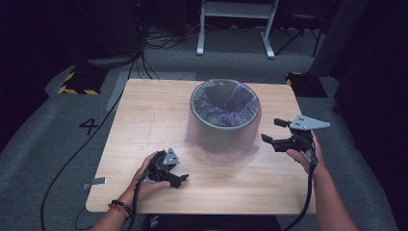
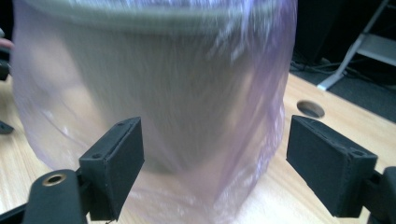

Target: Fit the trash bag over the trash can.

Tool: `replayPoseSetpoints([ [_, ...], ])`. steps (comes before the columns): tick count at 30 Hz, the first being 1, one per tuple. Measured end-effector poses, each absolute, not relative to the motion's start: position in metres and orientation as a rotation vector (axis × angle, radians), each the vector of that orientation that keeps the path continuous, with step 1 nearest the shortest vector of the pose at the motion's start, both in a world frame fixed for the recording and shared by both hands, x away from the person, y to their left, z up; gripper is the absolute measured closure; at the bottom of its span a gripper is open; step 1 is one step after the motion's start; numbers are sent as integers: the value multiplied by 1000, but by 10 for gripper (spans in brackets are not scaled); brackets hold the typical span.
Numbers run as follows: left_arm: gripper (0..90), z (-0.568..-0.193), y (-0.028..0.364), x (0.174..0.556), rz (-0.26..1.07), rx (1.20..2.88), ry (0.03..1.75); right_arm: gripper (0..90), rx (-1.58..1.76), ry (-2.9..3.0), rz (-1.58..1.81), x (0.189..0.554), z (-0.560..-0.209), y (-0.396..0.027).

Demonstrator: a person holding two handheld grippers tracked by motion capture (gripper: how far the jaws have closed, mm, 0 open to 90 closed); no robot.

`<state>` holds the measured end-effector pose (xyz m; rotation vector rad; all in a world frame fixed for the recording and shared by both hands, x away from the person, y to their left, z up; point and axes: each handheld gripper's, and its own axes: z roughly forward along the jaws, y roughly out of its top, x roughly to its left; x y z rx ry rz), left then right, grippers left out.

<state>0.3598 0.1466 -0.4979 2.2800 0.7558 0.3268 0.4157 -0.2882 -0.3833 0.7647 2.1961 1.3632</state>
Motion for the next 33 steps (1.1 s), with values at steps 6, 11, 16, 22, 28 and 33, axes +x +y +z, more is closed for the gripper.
replayPoseSetpoints([
  [6,157,-500,152,358,306,2276,778,191,717,2184,1338,419,-363,-278],
  [11,153,-502,154,357,311,2256,777,189,699,2161,1367,422,-345,-275],
  [16,147,-504,156,357,312,2244,771,175,688,2156,1368,427,-330,-268],
  [22,146,-504,156,357,306,2246,763,167,656,2162,1408,434,-319,-259],
  [28,143,-504,156,357,304,2246,760,166,653,2165,1404,442,-307,-248],
  [33,143,-504,156,357,304,2247,760,163,647,2197,1347,452,-301,-234],
])
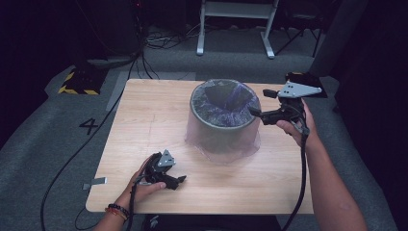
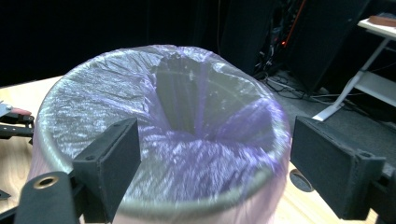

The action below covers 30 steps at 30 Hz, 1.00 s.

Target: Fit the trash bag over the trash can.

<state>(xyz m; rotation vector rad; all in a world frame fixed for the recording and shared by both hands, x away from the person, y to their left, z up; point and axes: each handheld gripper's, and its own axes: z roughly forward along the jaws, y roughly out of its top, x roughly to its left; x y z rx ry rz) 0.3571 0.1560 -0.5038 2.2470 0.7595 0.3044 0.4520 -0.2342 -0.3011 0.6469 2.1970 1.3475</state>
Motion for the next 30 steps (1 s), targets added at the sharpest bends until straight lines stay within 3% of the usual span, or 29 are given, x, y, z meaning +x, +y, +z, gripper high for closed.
replayPoseSetpoints([
  [25,143,-504,157,357,299,2248,750,168,735,2296,1190,498,-317,-176],
  [27,143,-504,157,357,299,2248,751,214,796,2272,1132,502,-319,-174],
  [30,143,-504,157,358,300,2250,749,204,815,2282,1139,504,-319,-172],
])
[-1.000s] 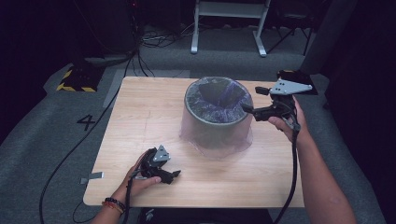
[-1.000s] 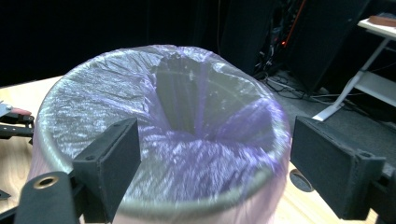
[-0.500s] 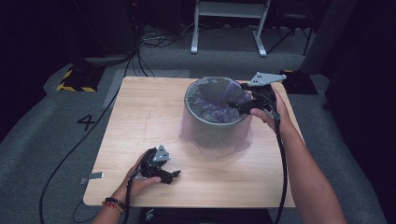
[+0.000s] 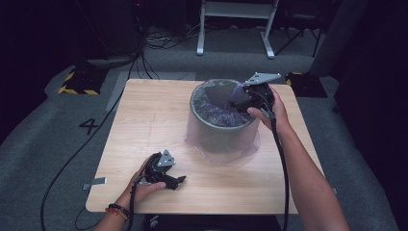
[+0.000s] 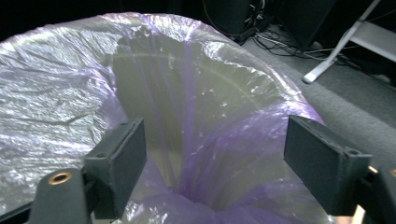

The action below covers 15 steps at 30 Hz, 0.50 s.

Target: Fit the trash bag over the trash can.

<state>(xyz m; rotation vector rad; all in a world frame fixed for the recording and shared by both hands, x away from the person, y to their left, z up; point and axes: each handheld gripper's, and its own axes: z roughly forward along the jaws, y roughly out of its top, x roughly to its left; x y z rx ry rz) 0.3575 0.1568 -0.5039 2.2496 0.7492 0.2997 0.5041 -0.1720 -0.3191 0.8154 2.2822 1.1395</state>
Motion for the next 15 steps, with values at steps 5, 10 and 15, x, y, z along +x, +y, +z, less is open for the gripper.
replayPoseSetpoints([
  [5,143,-504,157,357,299,2248,750,189,810,2299,1159,504,-319,-169],
  [10,143,-504,157,357,300,2248,750,178,807,2333,1165,502,-321,-166],
  [15,143,-504,157,357,299,2249,750,163,816,2350,1112,502,-323,-158],
])
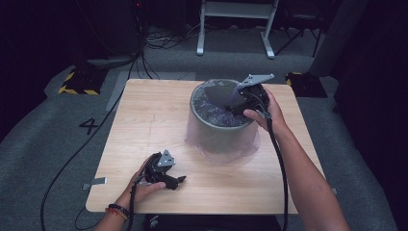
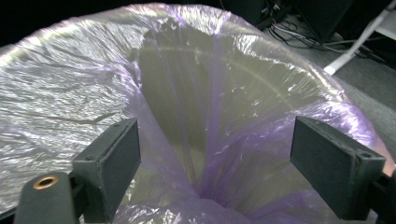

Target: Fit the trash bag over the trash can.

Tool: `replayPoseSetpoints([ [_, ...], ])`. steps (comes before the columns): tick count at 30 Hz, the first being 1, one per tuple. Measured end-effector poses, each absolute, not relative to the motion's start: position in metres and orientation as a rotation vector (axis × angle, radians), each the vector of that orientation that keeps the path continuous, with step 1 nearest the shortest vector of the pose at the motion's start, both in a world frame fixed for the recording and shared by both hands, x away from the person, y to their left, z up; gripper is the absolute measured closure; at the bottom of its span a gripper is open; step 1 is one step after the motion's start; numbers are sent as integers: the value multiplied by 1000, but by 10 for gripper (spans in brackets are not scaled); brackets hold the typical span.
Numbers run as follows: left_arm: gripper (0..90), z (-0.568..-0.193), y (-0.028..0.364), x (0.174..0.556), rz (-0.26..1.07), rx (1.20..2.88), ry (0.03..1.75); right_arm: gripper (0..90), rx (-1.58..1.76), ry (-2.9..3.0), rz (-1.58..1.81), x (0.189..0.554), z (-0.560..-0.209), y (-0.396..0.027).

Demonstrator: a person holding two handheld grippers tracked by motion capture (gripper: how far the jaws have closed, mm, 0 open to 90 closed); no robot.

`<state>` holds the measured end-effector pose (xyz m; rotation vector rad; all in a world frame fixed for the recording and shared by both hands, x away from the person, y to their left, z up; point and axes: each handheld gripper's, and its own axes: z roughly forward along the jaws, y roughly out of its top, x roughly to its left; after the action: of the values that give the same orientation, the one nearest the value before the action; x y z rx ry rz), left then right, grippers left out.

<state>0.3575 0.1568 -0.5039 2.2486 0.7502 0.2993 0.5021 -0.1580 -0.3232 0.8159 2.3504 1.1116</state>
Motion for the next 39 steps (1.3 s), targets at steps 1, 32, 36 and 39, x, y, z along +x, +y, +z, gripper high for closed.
replayPoseSetpoints([
  [1,143,-504,157,357,299,2249,750,164,821,2352,1106,502,-323,-158],
  [32,143,-504,157,357,299,2249,750,167,748,2550,792,504,-333,-141],
  [36,143,-504,157,358,301,2252,746,168,745,2579,752,506,-335,-138],
  [39,144,-504,157,357,306,2252,746,175,743,2591,709,506,-335,-136],
])
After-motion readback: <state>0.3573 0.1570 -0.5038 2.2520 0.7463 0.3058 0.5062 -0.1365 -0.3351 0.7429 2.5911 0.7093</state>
